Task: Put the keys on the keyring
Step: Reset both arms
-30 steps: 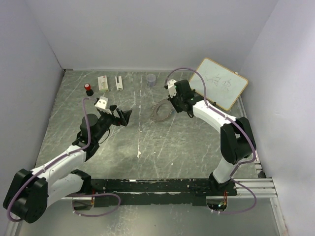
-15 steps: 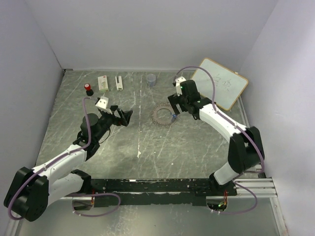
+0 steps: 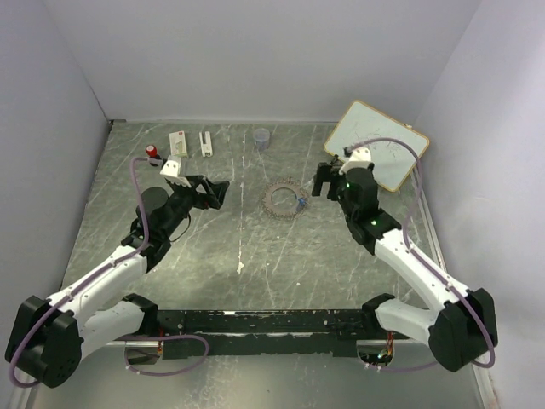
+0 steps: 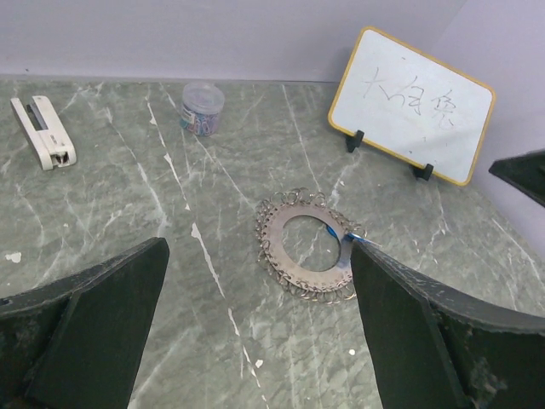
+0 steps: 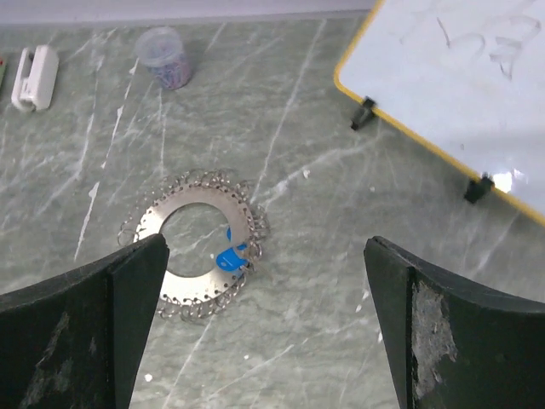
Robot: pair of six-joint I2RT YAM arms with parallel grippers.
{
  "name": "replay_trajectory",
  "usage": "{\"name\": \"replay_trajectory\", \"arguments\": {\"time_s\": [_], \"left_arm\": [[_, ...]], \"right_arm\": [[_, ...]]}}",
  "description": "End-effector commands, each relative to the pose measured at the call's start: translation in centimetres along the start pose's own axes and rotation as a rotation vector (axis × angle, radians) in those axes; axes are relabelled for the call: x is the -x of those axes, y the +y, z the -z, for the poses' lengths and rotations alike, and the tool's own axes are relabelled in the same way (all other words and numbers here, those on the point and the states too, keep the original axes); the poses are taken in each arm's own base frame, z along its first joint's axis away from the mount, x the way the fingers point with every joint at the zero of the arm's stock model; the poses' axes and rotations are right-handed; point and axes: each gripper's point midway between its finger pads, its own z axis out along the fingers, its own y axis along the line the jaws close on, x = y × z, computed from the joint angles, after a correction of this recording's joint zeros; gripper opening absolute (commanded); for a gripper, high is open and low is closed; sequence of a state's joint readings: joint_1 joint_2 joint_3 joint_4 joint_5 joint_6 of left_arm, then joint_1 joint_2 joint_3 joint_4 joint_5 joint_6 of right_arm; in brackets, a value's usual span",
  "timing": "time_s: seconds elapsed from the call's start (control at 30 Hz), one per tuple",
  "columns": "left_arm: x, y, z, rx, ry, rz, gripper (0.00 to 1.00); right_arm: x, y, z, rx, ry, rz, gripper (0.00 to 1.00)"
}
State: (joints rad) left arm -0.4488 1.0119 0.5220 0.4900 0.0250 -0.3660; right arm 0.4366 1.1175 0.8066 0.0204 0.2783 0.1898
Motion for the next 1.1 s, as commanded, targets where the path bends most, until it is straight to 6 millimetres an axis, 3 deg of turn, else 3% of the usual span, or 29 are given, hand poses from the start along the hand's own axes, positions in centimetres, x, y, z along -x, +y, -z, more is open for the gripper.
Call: {"name": "replay_trajectory", "arguments": {"time_s": [0.0,0.2,0.33,0.8,1.07], "left_arm": [[1.0,0.0,0.5,0.017,-0.017,0.022,1.00],[1.6,0.1,1.7,0.027,-0.051,0.026,1.00],[2.1,0.1,2.1,0.032,-0.067,0.034,0.99],[2.2,0.9,2.0,0.096,-0.065,0.092,1.00],[2.9,0.2,2.7,0.058,-0.078,0.062,1.00]], "right_arm": [[0.9,-2.5,1.9,-0.123,-0.167,-0.271,1.00],[1.3,-6.2,7.2,-0.199,-0.420,-0.526,1.00],[1.6,-7.0,9.0,-0.195,-0.483,-0.533,1.00],[1.1,-5.4,8.0,-0.151,-0.362,-0.422,1.00],[2.9,-5.9,8.6,-0.171,-0.411,-0.444,1.00]]}}
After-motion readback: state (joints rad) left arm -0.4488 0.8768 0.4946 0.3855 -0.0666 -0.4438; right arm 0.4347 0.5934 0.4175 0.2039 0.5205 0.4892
